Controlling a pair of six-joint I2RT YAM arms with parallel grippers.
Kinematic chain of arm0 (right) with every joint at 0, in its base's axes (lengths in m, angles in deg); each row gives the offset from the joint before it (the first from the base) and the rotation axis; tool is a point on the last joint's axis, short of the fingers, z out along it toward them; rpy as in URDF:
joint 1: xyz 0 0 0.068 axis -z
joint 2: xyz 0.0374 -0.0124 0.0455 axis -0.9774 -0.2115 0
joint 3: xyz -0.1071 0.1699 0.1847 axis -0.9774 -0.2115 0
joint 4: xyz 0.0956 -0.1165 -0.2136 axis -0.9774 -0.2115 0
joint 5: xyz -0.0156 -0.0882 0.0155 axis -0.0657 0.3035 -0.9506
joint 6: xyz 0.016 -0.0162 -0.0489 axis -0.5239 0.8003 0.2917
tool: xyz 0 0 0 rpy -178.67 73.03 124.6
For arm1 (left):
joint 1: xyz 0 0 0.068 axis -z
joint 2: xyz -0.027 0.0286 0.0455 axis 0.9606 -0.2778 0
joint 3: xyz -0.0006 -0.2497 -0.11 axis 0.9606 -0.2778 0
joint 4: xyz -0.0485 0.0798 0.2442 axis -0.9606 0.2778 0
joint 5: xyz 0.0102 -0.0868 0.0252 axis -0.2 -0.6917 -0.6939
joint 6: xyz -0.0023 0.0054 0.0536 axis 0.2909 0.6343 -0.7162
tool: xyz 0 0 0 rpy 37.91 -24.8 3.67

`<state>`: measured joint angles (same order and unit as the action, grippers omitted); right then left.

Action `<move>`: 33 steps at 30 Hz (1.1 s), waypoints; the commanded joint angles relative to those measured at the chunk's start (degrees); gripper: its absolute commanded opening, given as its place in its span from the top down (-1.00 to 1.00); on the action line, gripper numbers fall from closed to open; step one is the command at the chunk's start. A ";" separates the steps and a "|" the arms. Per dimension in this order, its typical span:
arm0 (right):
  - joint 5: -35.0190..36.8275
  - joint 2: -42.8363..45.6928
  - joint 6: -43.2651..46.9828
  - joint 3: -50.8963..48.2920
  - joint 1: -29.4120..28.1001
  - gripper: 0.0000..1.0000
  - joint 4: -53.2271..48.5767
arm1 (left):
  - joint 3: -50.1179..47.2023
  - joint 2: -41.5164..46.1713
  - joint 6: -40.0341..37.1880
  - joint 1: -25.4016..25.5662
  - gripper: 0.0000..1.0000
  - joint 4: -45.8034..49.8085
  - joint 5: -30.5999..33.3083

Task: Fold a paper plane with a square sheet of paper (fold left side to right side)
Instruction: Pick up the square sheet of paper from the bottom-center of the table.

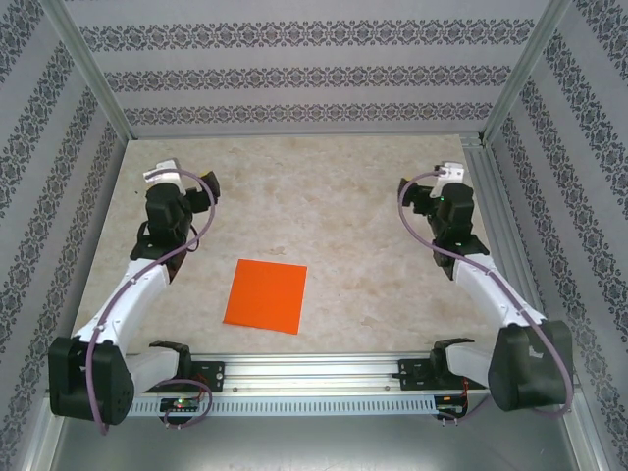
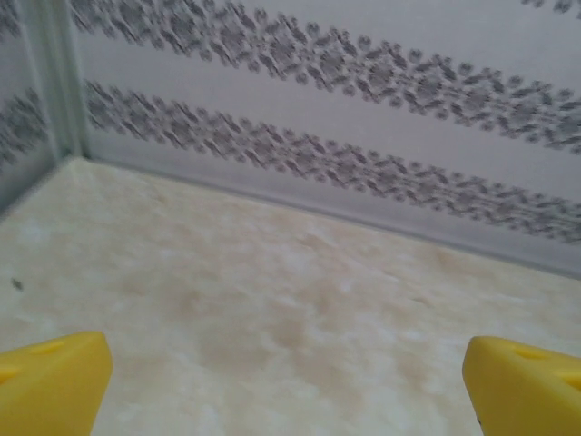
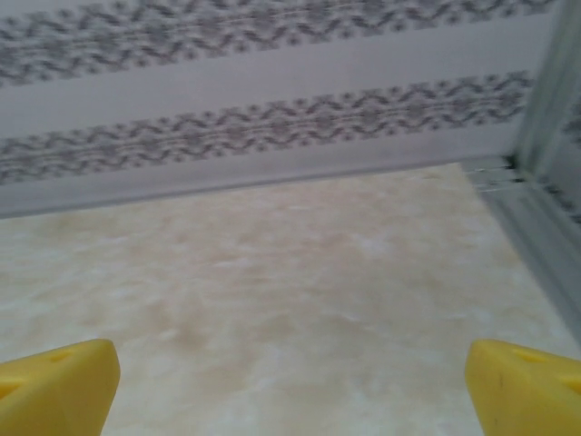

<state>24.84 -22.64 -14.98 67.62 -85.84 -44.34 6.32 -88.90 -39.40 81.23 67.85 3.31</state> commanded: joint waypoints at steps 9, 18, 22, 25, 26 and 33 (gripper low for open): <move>1.47 -6.19 -21.38 7.27 -27.82 -0.96 -28.53 | -5.22 3.77 23.61 18.85 -1.00 33.14 -20.05; 2.94 -23.32 -25.91 17.22 -40.23 -0.96 -34.82 | -15.52 12.70 33.56 25.44 -1.00 35.56 -19.50; 3.07 -28.43 -25.97 21.69 -42.80 -0.93 -36.29 | -17.36 14.89 35.21 27.23 -1.00 36.51 -19.50; 2.19 -31.79 -26.05 24.64 -43.60 -0.91 -37.53 | -19.00 15.11 36.04 27.84 -1.00 35.65 -20.82; 1.81 -32.69 -26.30 25.25 -43.84 -0.91 -37.57 | -19.60 15.02 36.25 28.01 -1.00 34.98 -21.40; -0.94 -37.55 -27.86 28.57 -44.92 -0.89 -37.20 | -22.61 14.52 37.07 28.51 -1.00 33.39 -21.36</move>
<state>25.28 -58.33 -41.47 93.87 -129.73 -80.73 -15.43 -74.56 -4.15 108.92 102.52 -17.63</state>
